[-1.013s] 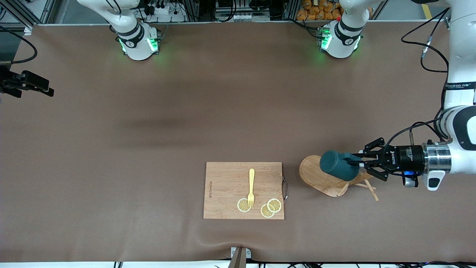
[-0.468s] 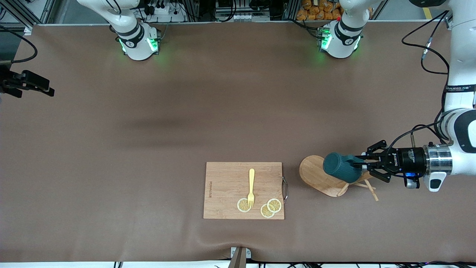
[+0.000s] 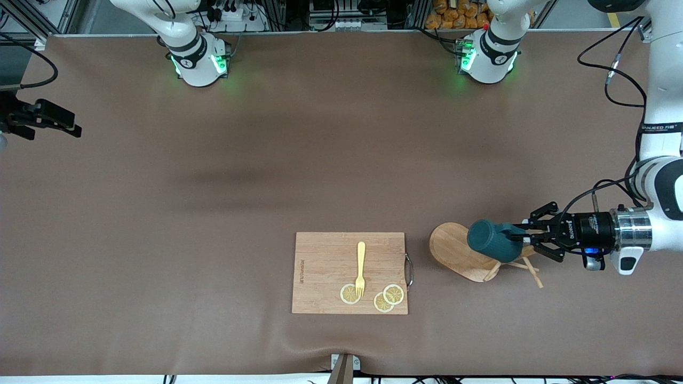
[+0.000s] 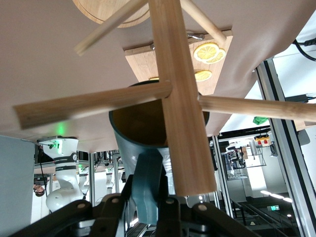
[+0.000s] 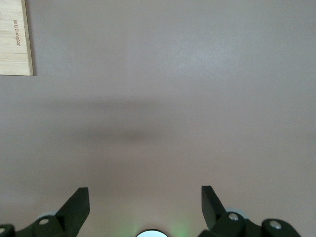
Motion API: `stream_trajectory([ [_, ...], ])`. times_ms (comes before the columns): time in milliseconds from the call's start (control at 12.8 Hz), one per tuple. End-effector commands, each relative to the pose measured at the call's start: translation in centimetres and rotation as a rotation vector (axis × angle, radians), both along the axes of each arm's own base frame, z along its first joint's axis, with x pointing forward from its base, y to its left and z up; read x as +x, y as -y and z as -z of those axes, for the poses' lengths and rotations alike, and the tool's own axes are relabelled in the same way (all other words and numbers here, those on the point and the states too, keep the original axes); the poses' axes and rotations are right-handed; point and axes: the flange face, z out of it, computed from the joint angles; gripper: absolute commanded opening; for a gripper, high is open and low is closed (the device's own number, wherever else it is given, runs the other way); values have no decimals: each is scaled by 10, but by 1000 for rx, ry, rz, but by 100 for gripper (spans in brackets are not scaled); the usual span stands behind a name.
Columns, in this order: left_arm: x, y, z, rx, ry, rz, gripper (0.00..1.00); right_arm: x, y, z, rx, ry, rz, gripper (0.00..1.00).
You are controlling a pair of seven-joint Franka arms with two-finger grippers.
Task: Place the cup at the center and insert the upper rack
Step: 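Push the mug further onto the peg with the left gripper, then open the left gripper and draw it back from the mug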
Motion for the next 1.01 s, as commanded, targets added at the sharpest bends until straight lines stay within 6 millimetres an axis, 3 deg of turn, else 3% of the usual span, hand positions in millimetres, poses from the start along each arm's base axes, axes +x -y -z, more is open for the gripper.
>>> stream_trajectory([
  [0,0,-4,3,-37,13,7,0,-6,-3,-9,10,16,10,100],
  [156,0,-4,5,-40,13,7,0,-5,-3,-9,10,18,11,100],
  [234,0,-4,8,-43,7,6,22,-5,-4,-8,10,16,10,100],
  [312,0,-4,10,-46,2,4,71,-5,-4,-8,10,16,8,100],
  [390,0,-4,10,-44,-5,1,100,-5,-3,-8,10,16,7,100],
  [935,-5,-5,-6,-59,-54,23,100,-5,-2,-8,10,17,8,100],
])
